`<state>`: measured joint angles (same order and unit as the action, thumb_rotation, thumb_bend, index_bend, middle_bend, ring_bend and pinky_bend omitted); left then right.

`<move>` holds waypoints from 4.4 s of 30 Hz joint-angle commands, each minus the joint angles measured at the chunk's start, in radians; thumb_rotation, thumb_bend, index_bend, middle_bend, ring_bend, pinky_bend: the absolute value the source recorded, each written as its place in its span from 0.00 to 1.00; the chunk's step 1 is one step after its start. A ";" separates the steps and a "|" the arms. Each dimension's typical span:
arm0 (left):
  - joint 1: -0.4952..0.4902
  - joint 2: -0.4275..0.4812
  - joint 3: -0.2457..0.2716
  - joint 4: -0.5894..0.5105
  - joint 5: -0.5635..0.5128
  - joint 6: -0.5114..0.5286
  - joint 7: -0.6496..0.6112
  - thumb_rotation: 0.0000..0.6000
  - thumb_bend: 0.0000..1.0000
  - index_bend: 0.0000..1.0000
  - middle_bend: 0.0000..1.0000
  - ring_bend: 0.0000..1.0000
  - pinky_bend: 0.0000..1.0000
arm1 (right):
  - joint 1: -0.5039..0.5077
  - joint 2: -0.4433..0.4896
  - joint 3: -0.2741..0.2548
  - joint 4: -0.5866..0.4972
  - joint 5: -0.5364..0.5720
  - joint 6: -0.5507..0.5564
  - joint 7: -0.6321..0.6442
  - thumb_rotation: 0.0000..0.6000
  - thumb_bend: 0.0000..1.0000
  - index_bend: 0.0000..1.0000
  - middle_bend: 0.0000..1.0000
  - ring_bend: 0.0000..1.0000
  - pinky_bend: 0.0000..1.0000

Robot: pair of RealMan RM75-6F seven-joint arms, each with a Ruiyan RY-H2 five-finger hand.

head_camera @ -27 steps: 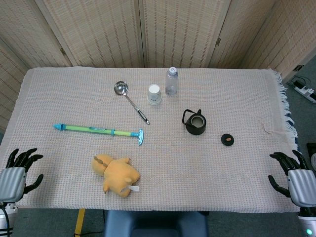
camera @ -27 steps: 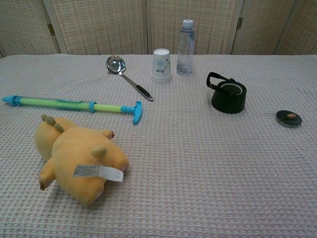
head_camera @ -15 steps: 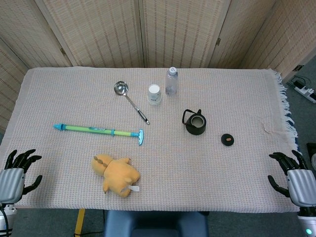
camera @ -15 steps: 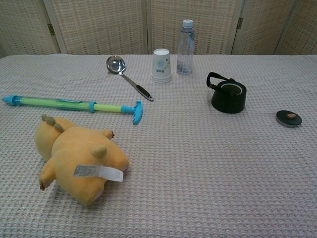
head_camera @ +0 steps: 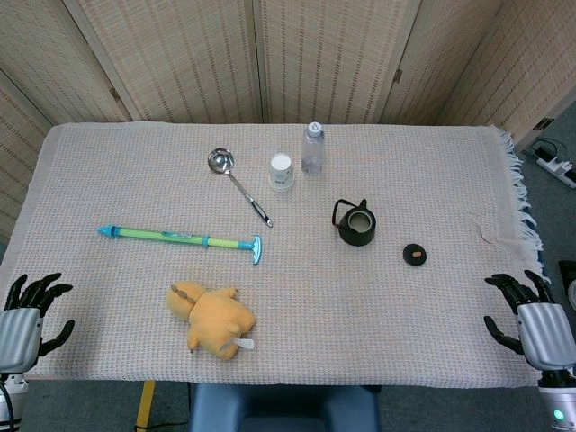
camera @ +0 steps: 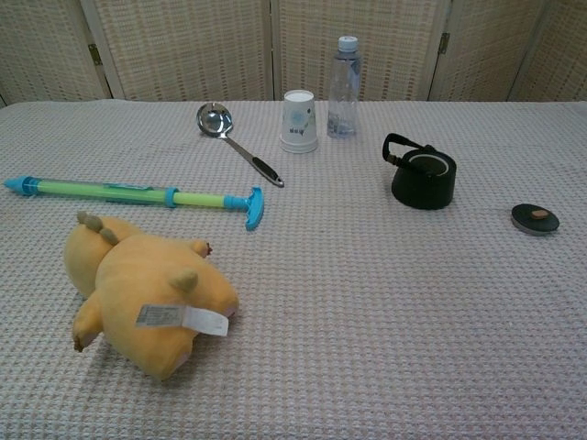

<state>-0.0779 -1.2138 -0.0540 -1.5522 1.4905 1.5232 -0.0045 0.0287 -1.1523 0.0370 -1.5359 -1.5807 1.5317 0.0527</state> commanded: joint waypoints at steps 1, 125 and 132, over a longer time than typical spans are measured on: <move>-0.001 -0.001 -0.001 0.000 0.000 0.000 -0.001 1.00 0.28 0.27 0.13 0.15 0.02 | 0.022 0.005 0.012 -0.017 0.010 -0.026 -0.034 1.00 0.34 0.24 0.27 0.52 0.29; 0.046 0.007 0.004 0.013 -0.019 0.016 -0.016 1.00 0.28 0.27 0.13 0.15 0.02 | 0.850 -0.270 0.187 0.224 0.802 -0.766 -0.587 1.00 0.37 0.41 0.40 0.92 0.79; 0.050 0.007 0.003 0.015 -0.020 0.021 -0.022 1.00 0.28 0.27 0.13 0.15 0.02 | 0.886 -0.325 0.182 0.303 0.830 -0.784 -0.581 1.00 0.37 0.41 0.39 0.92 0.79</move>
<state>-0.0280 -1.2064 -0.0508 -1.5378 1.4704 1.5439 -0.0259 0.9092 -1.4715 0.2217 -1.2391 -0.7546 0.7512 -0.5283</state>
